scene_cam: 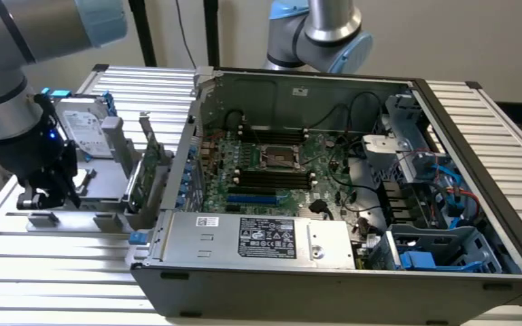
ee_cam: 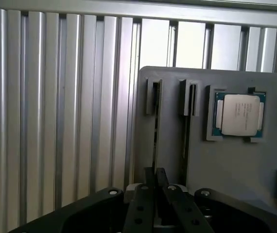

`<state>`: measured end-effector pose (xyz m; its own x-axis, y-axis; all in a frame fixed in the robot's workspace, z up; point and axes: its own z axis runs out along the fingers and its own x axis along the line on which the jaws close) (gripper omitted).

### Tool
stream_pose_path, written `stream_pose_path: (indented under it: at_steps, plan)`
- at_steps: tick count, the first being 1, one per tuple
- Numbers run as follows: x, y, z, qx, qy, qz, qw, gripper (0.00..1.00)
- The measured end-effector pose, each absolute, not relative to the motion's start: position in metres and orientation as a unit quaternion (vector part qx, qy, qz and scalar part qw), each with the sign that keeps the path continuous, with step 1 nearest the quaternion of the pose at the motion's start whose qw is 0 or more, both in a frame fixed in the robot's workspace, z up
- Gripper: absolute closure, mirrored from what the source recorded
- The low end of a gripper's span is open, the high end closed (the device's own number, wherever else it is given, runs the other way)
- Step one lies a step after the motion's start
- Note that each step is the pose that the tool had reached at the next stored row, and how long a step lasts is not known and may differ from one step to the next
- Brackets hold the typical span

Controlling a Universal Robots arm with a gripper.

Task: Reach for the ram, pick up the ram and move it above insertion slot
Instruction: 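Pick up the ram and move it above insertion slot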

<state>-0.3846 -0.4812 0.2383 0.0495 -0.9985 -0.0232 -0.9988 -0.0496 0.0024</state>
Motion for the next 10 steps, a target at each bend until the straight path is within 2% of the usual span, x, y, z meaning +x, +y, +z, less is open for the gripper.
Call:
stream_pose_path:
  at_steps: [10]
  plan:
    - [-0.369,-0.481,0.284,-0.724,0.689,0.009,0.007,0.87]
